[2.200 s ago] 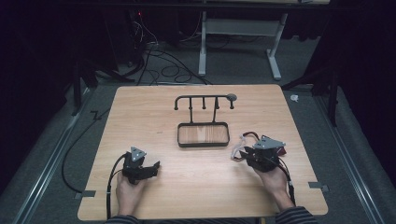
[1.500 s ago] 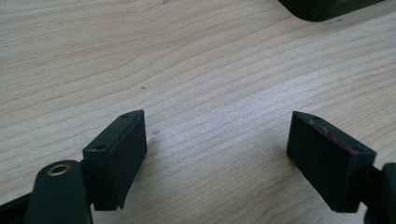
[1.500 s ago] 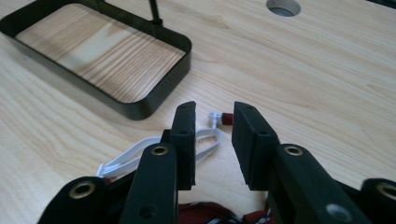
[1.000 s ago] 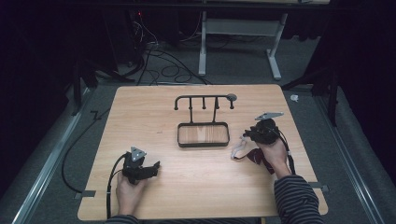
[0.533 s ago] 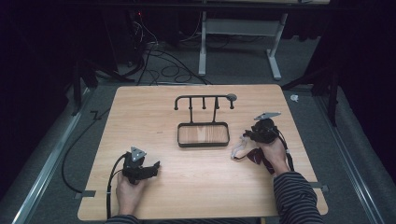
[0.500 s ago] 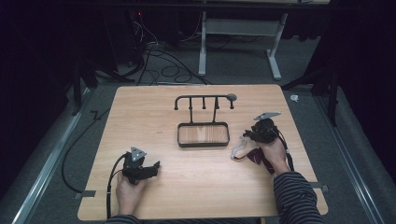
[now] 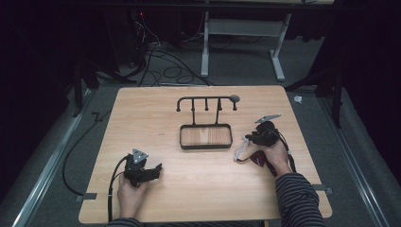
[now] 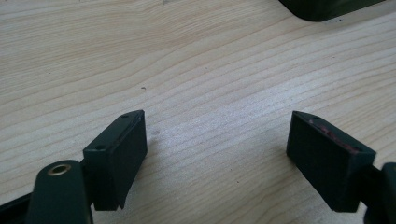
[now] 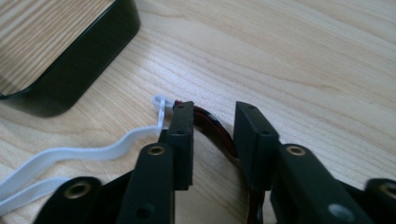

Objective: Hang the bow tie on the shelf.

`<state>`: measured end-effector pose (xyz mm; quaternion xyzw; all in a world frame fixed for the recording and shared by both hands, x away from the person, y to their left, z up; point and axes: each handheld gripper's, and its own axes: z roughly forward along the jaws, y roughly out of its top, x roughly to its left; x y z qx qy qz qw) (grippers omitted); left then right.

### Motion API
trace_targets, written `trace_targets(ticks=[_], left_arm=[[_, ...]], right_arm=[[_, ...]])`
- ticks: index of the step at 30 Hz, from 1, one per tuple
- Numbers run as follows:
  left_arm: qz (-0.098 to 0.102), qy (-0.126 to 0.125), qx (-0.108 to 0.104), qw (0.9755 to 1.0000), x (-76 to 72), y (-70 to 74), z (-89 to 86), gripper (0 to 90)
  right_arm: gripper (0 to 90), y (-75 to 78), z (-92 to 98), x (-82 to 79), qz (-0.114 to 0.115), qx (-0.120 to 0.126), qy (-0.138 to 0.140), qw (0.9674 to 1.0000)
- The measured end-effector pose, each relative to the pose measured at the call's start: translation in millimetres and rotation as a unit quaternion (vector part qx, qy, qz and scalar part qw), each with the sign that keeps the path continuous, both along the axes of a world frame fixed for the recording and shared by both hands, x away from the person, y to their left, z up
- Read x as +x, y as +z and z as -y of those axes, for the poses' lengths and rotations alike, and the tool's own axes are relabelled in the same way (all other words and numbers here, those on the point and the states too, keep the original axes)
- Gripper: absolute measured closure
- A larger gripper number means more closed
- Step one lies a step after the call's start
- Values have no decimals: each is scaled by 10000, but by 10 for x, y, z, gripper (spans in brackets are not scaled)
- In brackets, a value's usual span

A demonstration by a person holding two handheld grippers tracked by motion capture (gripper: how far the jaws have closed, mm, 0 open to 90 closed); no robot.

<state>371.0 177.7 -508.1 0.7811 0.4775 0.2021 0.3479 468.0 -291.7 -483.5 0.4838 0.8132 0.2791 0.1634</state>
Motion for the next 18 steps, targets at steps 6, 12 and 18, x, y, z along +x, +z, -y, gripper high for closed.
trace_targets(ticks=[6, 12, 18], left_arm=[[0, 0, 0, 10000, 0, 0, 0, 207], [0, 0, -1, 10000, 0, 0, 0, 207], [1, 1, -3, 10000, 0, 0, 0, 207]], right_arm=[[895, -4, -22, -16, -58, -82, 249, 9996], [900, 4, -40, -31, 2, -164, 321, 9993], [900, 143, -6, -103, 245, 21, 258, 9994]])
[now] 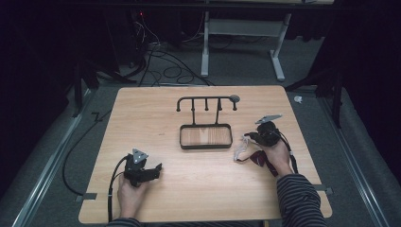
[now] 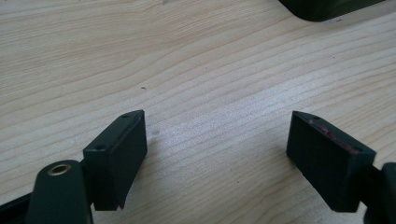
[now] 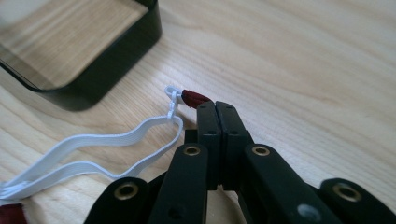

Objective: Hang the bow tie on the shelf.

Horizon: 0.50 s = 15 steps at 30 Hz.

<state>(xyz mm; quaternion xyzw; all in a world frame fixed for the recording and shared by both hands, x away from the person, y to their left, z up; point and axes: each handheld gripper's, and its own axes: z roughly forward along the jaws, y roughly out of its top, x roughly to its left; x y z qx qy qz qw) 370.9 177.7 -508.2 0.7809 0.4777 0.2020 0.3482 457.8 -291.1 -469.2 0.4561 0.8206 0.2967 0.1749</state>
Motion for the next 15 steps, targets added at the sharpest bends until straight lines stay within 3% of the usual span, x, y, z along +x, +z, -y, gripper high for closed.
trace_targets(ticks=[11, 15], left_arm=[[-8, -1, 3, 10000, 0, 1, -1, 207], [-8, -2, 2, 10000, 0, 1, -1, 208]], right_arm=[[900, 352, 102, -228, 492, 345, -120, 9981], [900, 486, 108, -303, 616, 347, -161, 9974]])
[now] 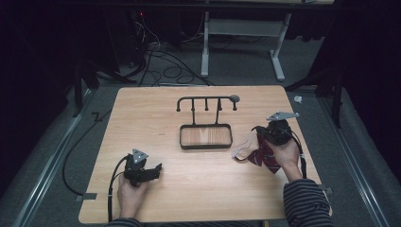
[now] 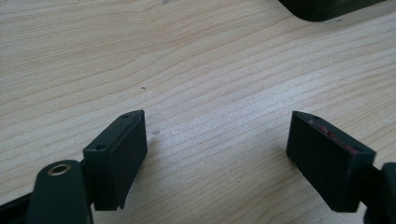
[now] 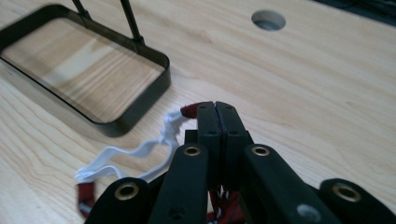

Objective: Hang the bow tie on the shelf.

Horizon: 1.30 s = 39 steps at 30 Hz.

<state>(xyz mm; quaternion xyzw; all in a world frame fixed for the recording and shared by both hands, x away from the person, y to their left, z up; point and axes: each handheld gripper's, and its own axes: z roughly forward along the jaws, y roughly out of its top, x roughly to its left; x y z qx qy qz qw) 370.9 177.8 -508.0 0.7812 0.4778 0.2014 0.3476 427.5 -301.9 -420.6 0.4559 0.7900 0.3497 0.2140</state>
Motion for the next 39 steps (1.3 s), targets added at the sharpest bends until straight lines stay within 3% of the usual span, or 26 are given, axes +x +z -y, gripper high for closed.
trace_targets(ticks=[5, 12, 14, 22, 39], left_arm=[[-2, -1, 1, 10000, 0, 0, -1, 208], [-3, -3, -1, 10000, 0, 1, -2, 208], [-2, -3, -1, 10000, 0, 0, -2, 208], [0, 1, -6, 10000, 0, 0, -1, 208], [-5, -9, 6, 10000, 0, 1, -2, 207]], right_arm=[[900, 184, -27, -97, 282, -68, 53, 9996], [900, 354, -57, -192, 488, -59, 133, 9987], [900, 445, -65, -230, 587, 29, 164, 9981], [900, 597, -120, -311, 802, -67, 194, 9966], [900, 821, -244, -451, 1136, -37, 342, 9929]])
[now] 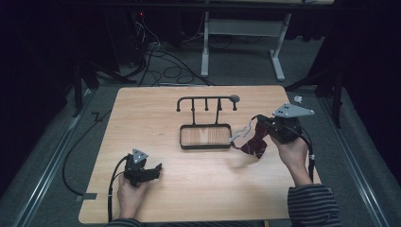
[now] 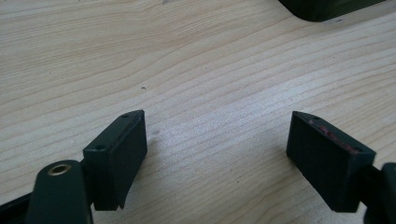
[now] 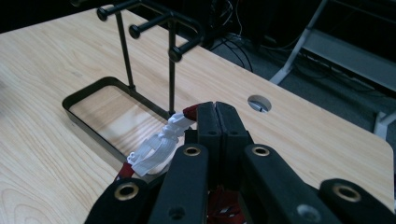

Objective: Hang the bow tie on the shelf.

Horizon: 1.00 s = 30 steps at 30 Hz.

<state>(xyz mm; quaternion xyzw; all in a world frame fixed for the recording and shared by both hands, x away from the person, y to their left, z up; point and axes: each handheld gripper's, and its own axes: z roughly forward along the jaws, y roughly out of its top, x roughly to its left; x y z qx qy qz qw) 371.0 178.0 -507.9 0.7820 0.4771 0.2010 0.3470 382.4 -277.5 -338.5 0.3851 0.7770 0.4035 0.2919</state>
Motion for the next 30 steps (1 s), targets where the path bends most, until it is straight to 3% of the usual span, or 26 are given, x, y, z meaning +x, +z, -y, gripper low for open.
trace_targets(ticks=[30], left_arm=[[1, 11, -18, 10000, 0, -1, 1, 208]], right_arm=[[900, 108, -409, -26, -5, 176, 665, 9976]])
